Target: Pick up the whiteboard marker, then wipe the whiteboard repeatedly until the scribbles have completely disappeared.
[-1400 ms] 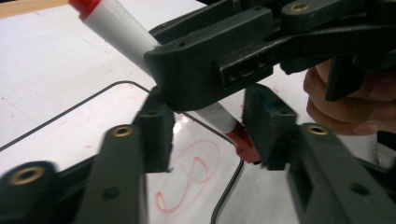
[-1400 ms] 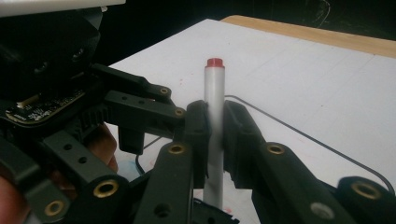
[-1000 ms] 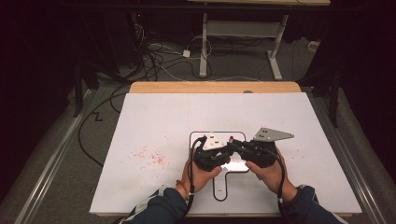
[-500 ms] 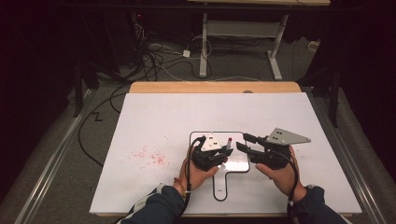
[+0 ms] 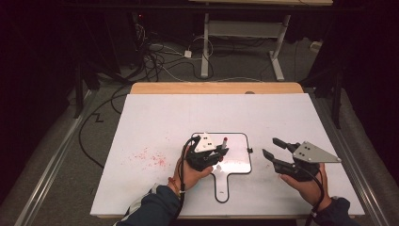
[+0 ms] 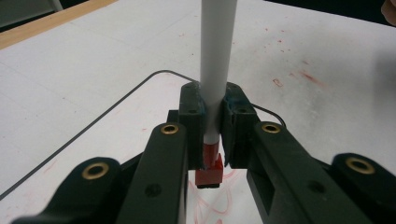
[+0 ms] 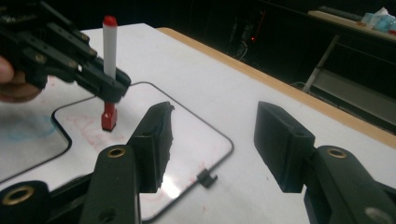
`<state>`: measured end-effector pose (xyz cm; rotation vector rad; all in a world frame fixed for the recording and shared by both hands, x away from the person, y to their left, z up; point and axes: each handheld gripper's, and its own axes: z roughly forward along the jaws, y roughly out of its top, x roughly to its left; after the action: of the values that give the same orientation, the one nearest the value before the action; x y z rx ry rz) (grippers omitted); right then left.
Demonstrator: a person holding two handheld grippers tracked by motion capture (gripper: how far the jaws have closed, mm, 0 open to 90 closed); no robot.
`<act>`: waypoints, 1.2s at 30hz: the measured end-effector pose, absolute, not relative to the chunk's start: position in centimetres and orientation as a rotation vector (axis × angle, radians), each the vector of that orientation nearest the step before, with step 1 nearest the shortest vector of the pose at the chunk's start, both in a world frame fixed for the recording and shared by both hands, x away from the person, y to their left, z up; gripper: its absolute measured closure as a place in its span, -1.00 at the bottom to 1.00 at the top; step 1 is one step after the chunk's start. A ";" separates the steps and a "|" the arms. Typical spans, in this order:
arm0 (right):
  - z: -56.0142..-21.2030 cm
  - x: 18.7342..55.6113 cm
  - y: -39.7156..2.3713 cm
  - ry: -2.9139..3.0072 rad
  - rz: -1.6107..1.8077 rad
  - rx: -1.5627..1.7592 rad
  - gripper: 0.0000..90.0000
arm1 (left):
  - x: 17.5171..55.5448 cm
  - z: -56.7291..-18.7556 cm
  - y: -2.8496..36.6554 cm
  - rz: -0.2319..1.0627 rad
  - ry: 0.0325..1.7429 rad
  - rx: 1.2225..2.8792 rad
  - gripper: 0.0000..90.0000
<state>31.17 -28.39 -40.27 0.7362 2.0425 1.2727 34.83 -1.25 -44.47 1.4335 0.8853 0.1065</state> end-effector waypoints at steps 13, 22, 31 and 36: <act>-43.0 29.6 -31.4 2.083 1.194 0.835 -0.16 | 35.3 -44.3 -3.1 -0.019 0.804 1.470 0.75; -43.8 29.6 -30.6 2.138 1.175 0.825 -0.16 | 35.3 -44.8 -5.7 -0.074 0.715 1.527 0.75; -44.1 30.0 -30.1 2.158 1.158 0.809 -0.18 | 35.4 -45.1 -6.8 -0.118 0.708 1.512 0.75; -44.4 30.1 -29.8 2.176 1.139 0.810 -0.19 | 35.4 -45.8 -7.6 -0.106 0.705 1.531 0.75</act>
<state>30.14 -29.81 -44.40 0.8097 2.1763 1.1392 35.44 -7.62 -45.78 1.5307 0.7046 -0.1058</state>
